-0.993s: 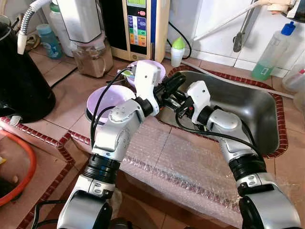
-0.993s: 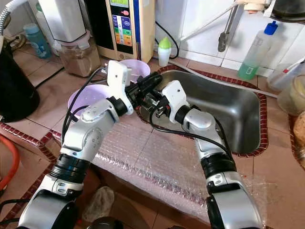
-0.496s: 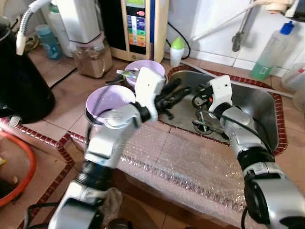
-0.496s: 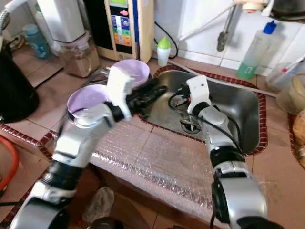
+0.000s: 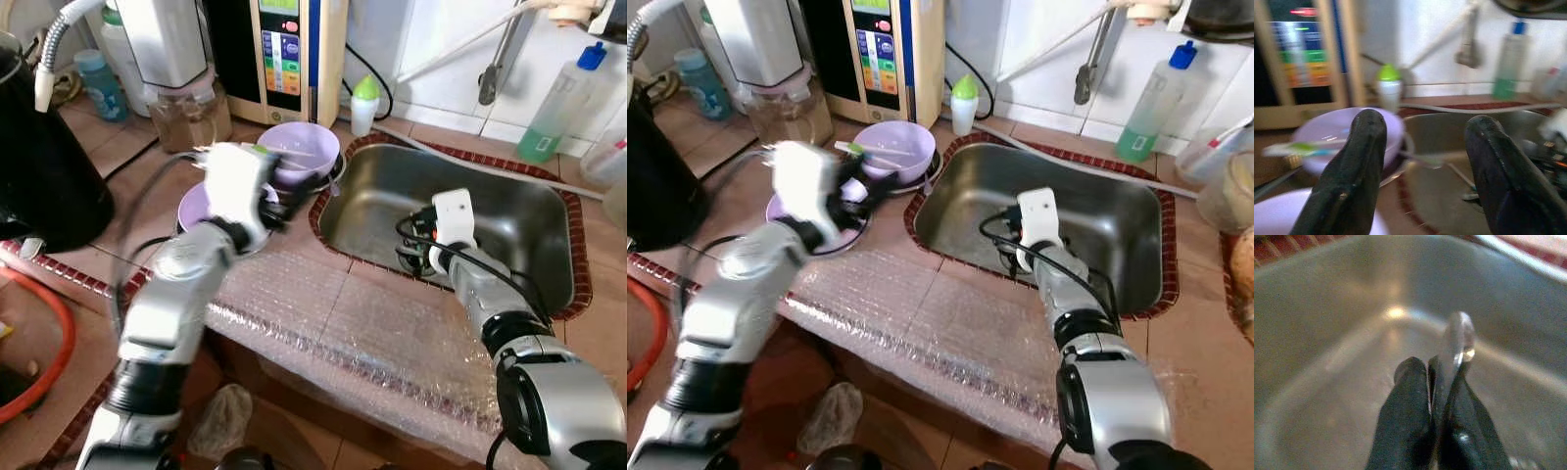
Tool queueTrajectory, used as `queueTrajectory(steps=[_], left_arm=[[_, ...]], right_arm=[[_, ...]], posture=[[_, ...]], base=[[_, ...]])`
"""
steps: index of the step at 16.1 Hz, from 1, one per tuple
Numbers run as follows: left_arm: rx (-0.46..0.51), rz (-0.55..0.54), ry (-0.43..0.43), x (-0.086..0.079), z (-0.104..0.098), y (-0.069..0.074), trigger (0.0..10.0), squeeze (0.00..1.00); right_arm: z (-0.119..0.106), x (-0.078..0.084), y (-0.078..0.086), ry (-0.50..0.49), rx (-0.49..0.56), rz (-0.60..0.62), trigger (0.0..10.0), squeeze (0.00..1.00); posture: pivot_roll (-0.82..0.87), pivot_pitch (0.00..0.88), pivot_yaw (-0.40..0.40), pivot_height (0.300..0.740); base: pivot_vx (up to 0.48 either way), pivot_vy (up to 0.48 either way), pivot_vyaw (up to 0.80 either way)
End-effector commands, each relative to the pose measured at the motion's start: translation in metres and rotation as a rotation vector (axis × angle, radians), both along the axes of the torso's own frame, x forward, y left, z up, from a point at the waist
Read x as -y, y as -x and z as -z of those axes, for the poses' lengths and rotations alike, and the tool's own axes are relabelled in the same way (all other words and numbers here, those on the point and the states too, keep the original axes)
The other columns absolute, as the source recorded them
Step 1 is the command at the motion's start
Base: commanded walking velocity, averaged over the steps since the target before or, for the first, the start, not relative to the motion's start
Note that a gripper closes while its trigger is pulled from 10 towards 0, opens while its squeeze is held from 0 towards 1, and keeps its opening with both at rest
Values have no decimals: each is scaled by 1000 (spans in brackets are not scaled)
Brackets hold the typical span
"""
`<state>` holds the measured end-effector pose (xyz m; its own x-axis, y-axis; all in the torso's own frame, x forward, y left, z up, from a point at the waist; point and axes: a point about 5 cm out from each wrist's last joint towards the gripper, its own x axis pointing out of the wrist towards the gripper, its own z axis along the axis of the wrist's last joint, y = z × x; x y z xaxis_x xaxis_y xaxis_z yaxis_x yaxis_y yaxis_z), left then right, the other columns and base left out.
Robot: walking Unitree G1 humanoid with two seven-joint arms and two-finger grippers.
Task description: Kitchen organization
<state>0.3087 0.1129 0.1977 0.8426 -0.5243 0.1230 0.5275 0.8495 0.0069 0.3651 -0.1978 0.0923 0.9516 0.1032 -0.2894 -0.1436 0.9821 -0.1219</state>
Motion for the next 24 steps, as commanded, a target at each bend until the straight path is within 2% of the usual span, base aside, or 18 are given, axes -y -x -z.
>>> queueTrajectory(steps=[1,3,4,6,7,8,10,11,12,13,16,17,18,19,20,21,22,24], left_arm=[[3,-74,0,-14,-3,2,10000,1000],[-24,-200,-50,-35,3,2,10000,1000],[-29,-268,-45,-47,1,0,10000,1000],[-51,-347,-24,-59,2,-1,10000,1000],[-96,-441,20,-73,7,-3,10000,1000],[-108,-457,11,-76,10,-3,10000,1000],[-157,-516,9,-84,16,-6,10000,1000],[-184,-516,-30,-86,19,-9,10000,1000],[-209,-513,-40,-88,20,-16,10000,1000],[-219,-511,-40,-88,19,-18,10000,1000],[-263,-514,-36,-90,23,-24,10000,1000],[-280,-502,-33,-89,25,-26,10000,808],[-311,-500,-32,-89,29,-27,10000,0],[-346,-498,-38,-91,33,-27,10000,0],[-378,-505,-25,-92,35,-28,9216,0],[-399,-487,-5,-91,36,-29,3020,0],[-406,-487,3,-91,36,-30,0,0],[-426,-470,9,-90,38,-31,0,0]], right_arm=[[4,4,2,-7,-29,36,10000,1000],[9,6,4,-17,-46,60,10000,1000],[6,4,3,30,-17,30,10000,1000],[3,0,2,45,3,0,10000,1000],[3,-3,1,51,12,-11,10000,1000],[3,-4,1,43,15,-15,10000,1000],[-1,-8,1,124,57,-64,10000,1000],[-4,-14,0,110,87,-103,10000,1000],[-9,-21,-1,119,125,-144,10000,824],[-11,-24,-1,113,139,-157,10000,0],[-13,-26,0,108,157,-173,10000,0],[-12,-27,0,107,159,-179,10000,0],[-12,-28,1,105,160,-185,10000,0],[-12,-28,2,104,164,-190,10000,0],[-12,-29,3,101,168,-195,10000,0],[-17,-32,3,86,194,-217,10000,0],[-20,-35,3,74,209,-247,10000,0],[-23,-41,6,56,222,-304,10000,0]], posture=[[60,0,10,740],[72,0,7,740],[72,0,7,740],[72,0,7,740],[77,0,8,740],[77,0,8,740],[76,0,8,740],[76,0,8,740],[66,0,9,740],[66,0,9,740],[51,0,18,740],[51,0,18,740],[51,0,18,740],[51,0,18,740],[51,0,18,740],[45,0,20,740],[45,0,20,740],[45,0,22,740]], base=[[0,0,0],[0,0,0],[0,0,0],[0,0,0],[0,0,0],[0,0,0],[0,0,0],[0,0,0],[0,0,0],[0,0,0],[0,0,0],[0,0,0],[0,0,0],[0,0,0],[0,0,0],[0,0,0],[0,0,0],[0,0,0]])
